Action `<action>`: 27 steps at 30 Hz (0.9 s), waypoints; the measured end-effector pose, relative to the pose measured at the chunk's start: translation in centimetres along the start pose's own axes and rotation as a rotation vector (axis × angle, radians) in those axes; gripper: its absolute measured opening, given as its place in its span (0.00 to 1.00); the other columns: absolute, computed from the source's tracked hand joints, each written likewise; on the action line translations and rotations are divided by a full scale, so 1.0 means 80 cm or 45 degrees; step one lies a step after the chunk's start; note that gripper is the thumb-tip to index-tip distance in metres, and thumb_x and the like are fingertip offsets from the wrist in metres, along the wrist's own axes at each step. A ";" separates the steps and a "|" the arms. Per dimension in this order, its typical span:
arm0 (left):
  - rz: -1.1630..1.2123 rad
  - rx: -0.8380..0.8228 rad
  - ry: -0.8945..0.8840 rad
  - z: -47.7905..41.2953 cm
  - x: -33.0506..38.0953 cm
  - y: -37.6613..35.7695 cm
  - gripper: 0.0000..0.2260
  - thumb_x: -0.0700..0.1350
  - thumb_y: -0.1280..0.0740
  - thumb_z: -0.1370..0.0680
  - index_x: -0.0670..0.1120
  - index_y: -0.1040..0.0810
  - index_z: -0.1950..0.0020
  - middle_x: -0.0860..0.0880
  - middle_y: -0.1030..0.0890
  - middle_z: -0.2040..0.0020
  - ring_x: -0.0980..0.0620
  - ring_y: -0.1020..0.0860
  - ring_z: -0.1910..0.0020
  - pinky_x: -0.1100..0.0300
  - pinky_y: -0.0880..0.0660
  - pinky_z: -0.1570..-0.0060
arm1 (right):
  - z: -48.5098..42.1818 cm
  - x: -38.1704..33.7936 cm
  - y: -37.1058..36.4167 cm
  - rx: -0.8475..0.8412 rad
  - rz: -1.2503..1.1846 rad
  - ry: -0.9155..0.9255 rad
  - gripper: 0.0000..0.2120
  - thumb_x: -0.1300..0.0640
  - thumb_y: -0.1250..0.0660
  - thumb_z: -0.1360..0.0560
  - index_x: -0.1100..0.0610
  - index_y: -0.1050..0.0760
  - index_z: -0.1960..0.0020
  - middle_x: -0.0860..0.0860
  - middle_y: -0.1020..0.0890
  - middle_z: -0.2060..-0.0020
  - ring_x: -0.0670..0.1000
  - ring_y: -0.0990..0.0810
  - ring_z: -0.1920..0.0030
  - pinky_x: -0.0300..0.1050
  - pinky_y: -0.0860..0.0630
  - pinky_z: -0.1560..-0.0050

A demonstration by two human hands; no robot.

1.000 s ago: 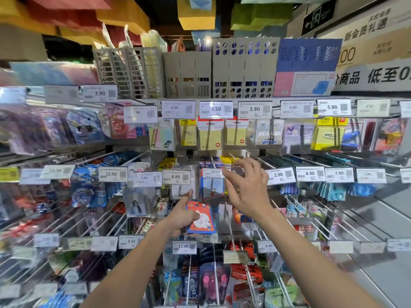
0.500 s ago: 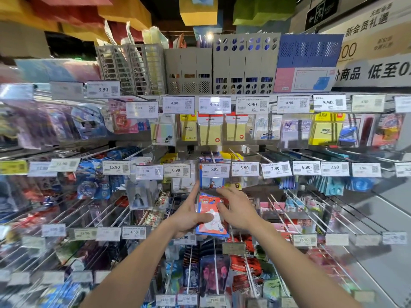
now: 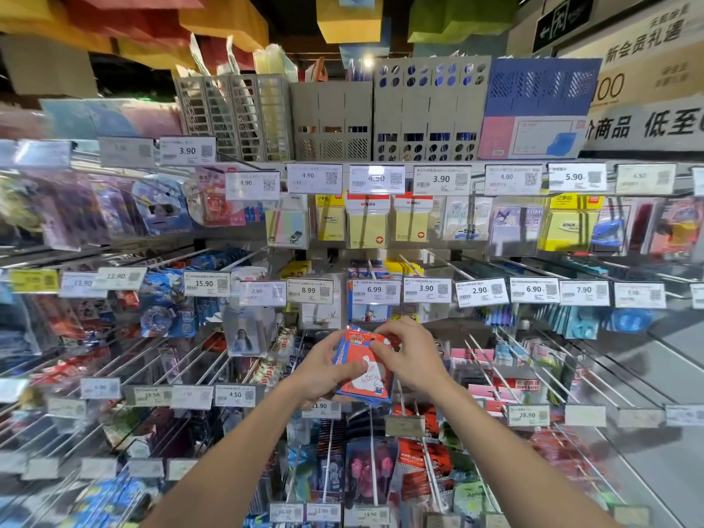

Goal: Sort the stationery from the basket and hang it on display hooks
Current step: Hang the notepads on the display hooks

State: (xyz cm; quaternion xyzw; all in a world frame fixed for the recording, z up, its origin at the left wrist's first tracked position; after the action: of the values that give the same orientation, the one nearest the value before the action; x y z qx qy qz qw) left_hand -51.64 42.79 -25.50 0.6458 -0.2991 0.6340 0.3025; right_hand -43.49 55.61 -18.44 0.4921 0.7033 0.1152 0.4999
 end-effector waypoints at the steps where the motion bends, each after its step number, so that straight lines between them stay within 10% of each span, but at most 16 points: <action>1: 0.016 -0.002 0.005 0.000 -0.001 0.000 0.28 0.39 0.23 0.24 0.46 0.30 0.27 0.39 0.16 0.41 0.37 0.16 0.43 0.37 0.19 0.42 | 0.000 -0.002 0.002 0.024 -0.024 0.003 0.09 0.51 0.26 0.25 0.53 0.16 0.47 0.47 0.21 0.54 0.47 0.24 0.51 0.43 0.30 0.51; 11: 0.134 0.082 0.133 0.002 -0.001 0.002 0.24 0.53 0.39 0.15 0.75 0.46 0.26 0.45 0.13 0.43 0.40 0.15 0.45 0.39 0.18 0.48 | 0.000 0.031 -0.015 -0.118 -0.587 -0.454 0.07 0.58 0.31 0.21 0.61 0.25 0.51 0.57 0.14 0.56 0.57 0.13 0.53 0.56 0.19 0.52; 15: 0.061 0.054 0.209 0.007 0.000 -0.004 0.15 0.54 0.42 0.13 0.55 0.25 0.28 0.43 0.14 0.42 0.39 0.16 0.43 0.37 0.18 0.47 | 0.002 0.027 -0.017 -0.140 -0.622 -0.516 0.05 0.59 0.33 0.20 0.61 0.26 0.50 0.56 0.14 0.58 0.54 0.13 0.58 0.53 0.19 0.55; 20: -0.042 -0.053 0.232 0.008 -0.008 -0.011 0.17 0.58 0.37 0.16 0.48 0.22 0.34 0.40 0.15 0.42 0.34 0.16 0.43 0.32 0.21 0.44 | -0.005 0.011 -0.007 -0.008 -0.735 -0.525 0.01 0.64 0.33 0.22 0.61 0.24 0.50 0.58 0.14 0.57 0.55 0.13 0.59 0.53 0.18 0.58; 27: -0.130 0.065 0.165 0.007 -0.010 0.013 0.11 0.48 0.34 0.16 0.48 0.24 0.35 0.44 0.13 0.45 0.42 0.14 0.47 0.42 0.16 0.50 | -0.007 -0.051 0.045 0.283 0.486 0.058 0.07 0.50 0.32 0.24 0.54 0.26 0.54 0.48 0.20 0.60 0.53 0.23 0.59 0.48 0.25 0.62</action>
State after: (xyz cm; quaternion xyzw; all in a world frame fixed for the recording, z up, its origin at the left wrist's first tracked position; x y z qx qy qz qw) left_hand -52.09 41.68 -26.27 0.6254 -0.2291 0.6657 0.3366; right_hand -41.81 54.23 -13.43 0.6656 0.6170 0.1405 0.3957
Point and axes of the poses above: each hand's wrist, its own z-axis away from the middle knuckle, its own y-axis out of the back of the hand, x = y × z, the point moved 10 cm from there along -z, towards the middle knuckle
